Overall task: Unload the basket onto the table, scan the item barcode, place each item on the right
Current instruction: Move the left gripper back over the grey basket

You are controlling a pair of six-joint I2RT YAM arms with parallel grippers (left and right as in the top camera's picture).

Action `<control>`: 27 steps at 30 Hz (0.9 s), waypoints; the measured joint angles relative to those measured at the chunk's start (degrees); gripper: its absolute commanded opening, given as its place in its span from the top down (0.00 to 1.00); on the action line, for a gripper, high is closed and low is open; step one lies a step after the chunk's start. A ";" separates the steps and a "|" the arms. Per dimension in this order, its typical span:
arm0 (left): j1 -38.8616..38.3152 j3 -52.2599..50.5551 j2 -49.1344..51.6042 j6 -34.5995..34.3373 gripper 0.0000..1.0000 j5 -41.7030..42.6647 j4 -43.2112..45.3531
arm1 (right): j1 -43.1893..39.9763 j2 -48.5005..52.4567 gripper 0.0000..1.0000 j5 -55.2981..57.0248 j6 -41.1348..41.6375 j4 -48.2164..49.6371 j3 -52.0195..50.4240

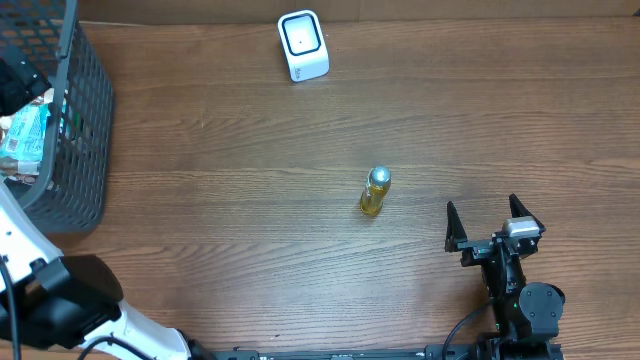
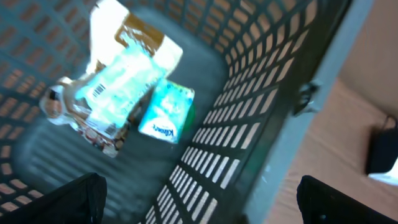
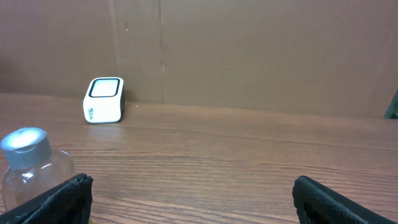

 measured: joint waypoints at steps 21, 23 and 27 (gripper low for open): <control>0.07 -0.11 4.72 1.73 0.03 6.40 1.57 | 0.00 0.00 0.00 -0.02 0.00 0.00 0.00; 0.22 -0.13 4.96 1.77 0.03 7.91 2.08 | 0.00 0.00 0.00 -0.02 -0.02 0.00 0.00; 0.61 -0.17 5.03 1.88 0.02 10.91 3.78 | 0.00 0.00 0.00 0.00 0.00 0.00 0.00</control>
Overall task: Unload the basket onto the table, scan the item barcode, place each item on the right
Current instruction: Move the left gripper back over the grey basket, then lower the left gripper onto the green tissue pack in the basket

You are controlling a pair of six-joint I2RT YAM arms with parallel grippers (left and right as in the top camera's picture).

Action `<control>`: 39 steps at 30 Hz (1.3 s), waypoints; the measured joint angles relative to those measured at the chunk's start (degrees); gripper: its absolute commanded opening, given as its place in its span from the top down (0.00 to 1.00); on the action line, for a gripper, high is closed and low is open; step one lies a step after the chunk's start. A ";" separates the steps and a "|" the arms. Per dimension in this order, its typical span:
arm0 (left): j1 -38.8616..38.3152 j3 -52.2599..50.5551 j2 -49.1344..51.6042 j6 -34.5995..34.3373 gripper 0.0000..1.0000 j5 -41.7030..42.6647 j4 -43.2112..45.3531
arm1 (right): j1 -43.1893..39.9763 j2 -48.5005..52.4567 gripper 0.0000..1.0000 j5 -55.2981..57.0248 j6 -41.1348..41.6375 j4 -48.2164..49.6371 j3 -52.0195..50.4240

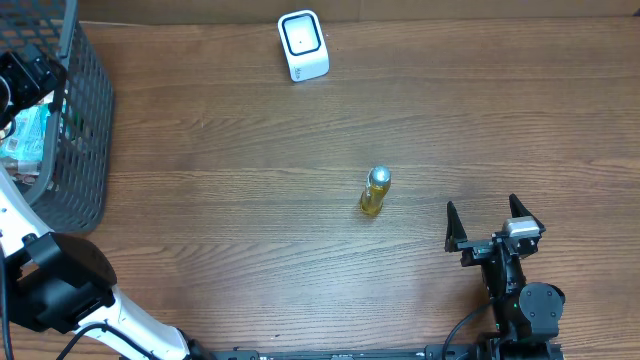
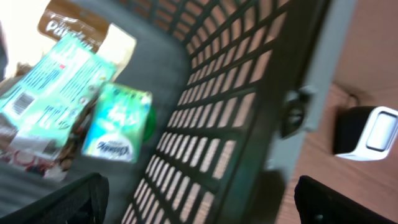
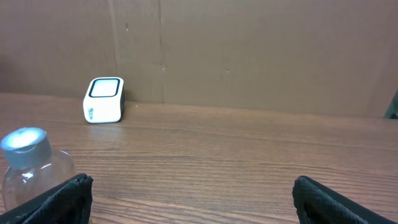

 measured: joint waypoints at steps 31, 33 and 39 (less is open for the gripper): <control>7.98 0.00 -0.37 -0.70 0.01 2.58 2.97 | 0.00 0.00 0.00 0.00 0.02 0.00 0.00; 7.61 0.00 0.37 0.09 0.01 2.34 2.51 | 0.00 0.00 0.00 0.02 0.00 0.00 0.00; 6.75 0.00 3.78 1.55 0.01 1.49 1.95 | 0.00 0.00 0.00 0.00 0.00 0.02 0.00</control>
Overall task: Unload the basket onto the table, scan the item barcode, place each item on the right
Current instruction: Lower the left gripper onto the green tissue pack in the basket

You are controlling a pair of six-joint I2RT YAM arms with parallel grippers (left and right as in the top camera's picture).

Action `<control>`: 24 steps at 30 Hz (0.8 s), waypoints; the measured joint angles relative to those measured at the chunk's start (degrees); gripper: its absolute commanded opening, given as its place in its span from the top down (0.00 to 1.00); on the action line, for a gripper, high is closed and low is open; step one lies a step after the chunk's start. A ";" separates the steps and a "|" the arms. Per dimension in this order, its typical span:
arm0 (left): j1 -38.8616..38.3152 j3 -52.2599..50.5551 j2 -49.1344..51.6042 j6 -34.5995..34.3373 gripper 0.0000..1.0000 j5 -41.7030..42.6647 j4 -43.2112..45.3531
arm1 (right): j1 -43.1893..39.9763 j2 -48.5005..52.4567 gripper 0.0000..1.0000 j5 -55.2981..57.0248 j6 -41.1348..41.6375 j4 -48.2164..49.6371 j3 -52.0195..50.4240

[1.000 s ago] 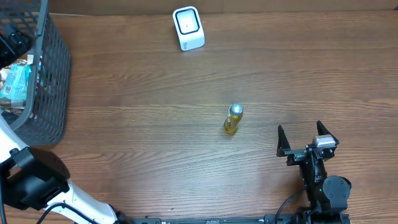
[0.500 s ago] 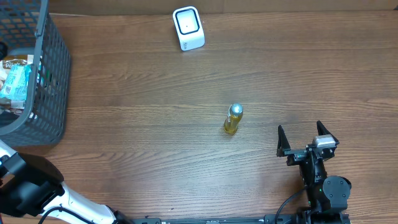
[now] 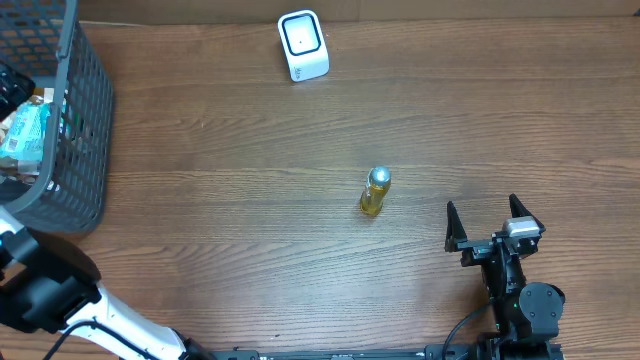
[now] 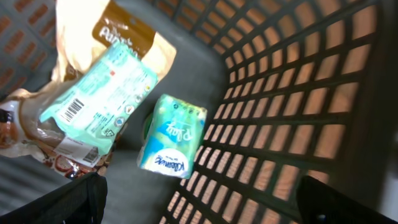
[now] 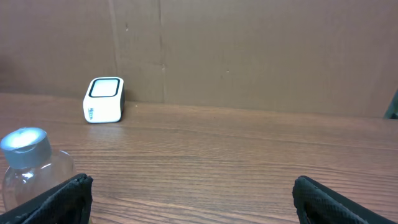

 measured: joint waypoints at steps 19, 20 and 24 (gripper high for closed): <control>-2.16 -0.02 10.80 6.71 0.03 -1.03 0.87 | 0.00 0.00 0.00 -0.02 0.00 -0.02 0.00; -2.54 -0.02 11.28 7.28 0.03 -1.18 0.98 | 0.00 0.00 0.00 0.00 0.02 -0.02 0.00; -4.02 -0.02 13.18 9.25 0.02 -2.36 1.49 | 0.00 0.00 0.00 -0.02 0.00 -0.02 0.00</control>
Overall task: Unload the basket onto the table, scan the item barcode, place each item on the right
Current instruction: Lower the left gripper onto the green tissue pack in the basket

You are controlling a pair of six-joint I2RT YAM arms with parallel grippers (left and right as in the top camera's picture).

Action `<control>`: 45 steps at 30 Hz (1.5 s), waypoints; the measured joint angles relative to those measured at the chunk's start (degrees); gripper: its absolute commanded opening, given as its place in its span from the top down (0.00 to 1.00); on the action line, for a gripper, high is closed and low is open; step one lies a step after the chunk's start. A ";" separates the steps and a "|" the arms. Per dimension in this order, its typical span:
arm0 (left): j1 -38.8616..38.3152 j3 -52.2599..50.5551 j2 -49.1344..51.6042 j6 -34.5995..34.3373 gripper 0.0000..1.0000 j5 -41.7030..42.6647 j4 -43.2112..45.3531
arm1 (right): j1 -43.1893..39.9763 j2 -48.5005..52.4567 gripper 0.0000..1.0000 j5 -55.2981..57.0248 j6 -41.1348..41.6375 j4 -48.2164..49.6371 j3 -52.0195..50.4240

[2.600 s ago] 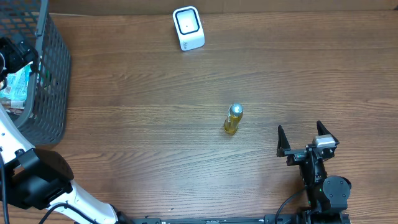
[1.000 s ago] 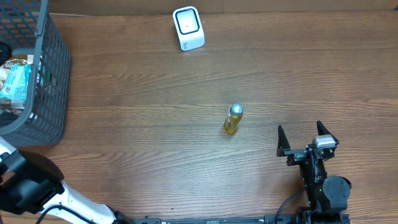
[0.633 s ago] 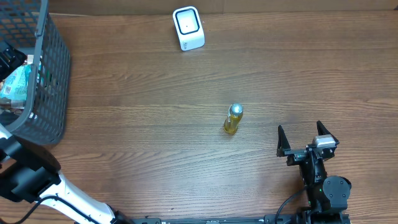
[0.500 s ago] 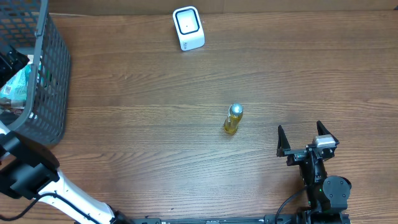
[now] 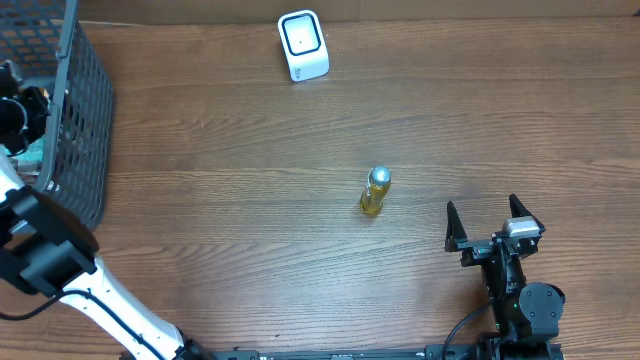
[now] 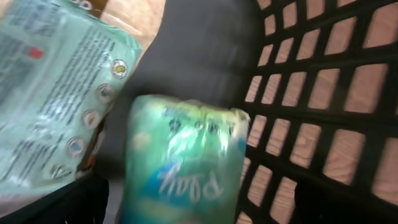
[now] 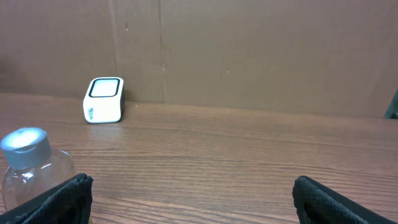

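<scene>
Down in the grey mesh basket (image 5: 88, 120) at the table's far left, my left gripper (image 6: 199, 210) is open, its dark fingers (image 6: 65, 204) on either side of a green tissue pack (image 6: 186, 155) that fills the left wrist view, blurred. A pale green snack packet (image 6: 53, 93) lies beside the pack. The white barcode scanner (image 5: 303, 45) stands at the table's back edge. My right gripper (image 7: 205, 205) rests open at the front right, nothing between its fingers.
A small bottle of yellow liquid with a silver cap (image 5: 375, 190) stands upright mid-table, left of the right gripper and also at the left edge of the right wrist view as the bottle (image 7: 28, 165). The basket wall (image 6: 311, 93) rises close on the right of the pack.
My left gripper has come down much closer to the green tissue pack, which was small and mid-frame and now fills the view between the open fingers. The right arm has not moved.
My left gripper was open above the basket, looking down on the packets and tissue pack. Then it was over the basket's rim, with the scanner in sight. Then it looked into the basket again, and now it is low around the tissue pack. The right arm stayed still.
</scene>
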 measured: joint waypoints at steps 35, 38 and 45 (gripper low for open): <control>-1.97 -4.94 2.16 1.42 0.21 -7.48 4.79 | 0.00 0.00 0.00 0.00 0.00 0.00 0.00; -2.08 -4.94 2.16 1.42 0.29 -8.02 4.76 | 0.00 0.00 0.00 0.00 0.00 0.00 0.00; -2.08 -4.92 2.16 1.84 0.48 -8.37 4.98 | 0.00 0.00 0.00 0.00 0.00 0.00 0.00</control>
